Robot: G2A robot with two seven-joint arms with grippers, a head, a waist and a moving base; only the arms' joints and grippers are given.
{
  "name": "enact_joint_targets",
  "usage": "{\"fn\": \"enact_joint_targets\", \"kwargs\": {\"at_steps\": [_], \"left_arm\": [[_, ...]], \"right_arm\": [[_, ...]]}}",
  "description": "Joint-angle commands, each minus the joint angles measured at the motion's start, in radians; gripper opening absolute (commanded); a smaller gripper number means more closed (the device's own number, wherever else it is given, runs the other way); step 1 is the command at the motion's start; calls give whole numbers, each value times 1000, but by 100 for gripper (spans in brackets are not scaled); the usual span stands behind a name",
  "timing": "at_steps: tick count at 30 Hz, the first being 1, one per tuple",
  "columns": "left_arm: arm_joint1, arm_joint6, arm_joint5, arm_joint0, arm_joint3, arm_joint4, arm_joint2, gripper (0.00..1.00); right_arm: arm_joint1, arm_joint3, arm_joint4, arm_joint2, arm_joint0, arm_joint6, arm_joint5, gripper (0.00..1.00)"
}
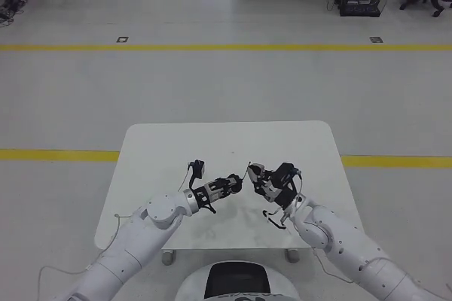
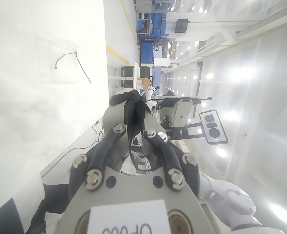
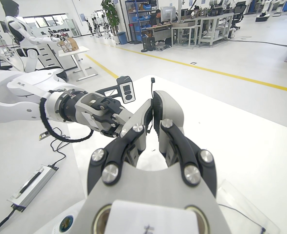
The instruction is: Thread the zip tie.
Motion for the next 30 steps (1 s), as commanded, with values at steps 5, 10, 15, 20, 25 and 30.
{"fn": "enact_joint_targets", "kwargs": {"at_steps": [5,10,15,20,25,30], "left_arm": [[0,0,0,0,0,0,0,0],[0,0,0,0,0,0,0,0],[0,0,0,0,0,0,0,0],[0,0,0,0,0,0,0,0],[0,0,0,0,0,0,0,0],[0,0,0,0,0,0,0,0]], "right_arm": [[-9,1,-12,11,-7,10,-2,0],[-17,4,-19,20,-11,14,-7,0],[-24,6,-31,29,-16,16,-8,0],[-31,5,-42,36,-21,23,-12,0],[-38,5,-51,45,-27,28,-14,0],[-43,1,-62,57,-34,24,-14,0]]}}
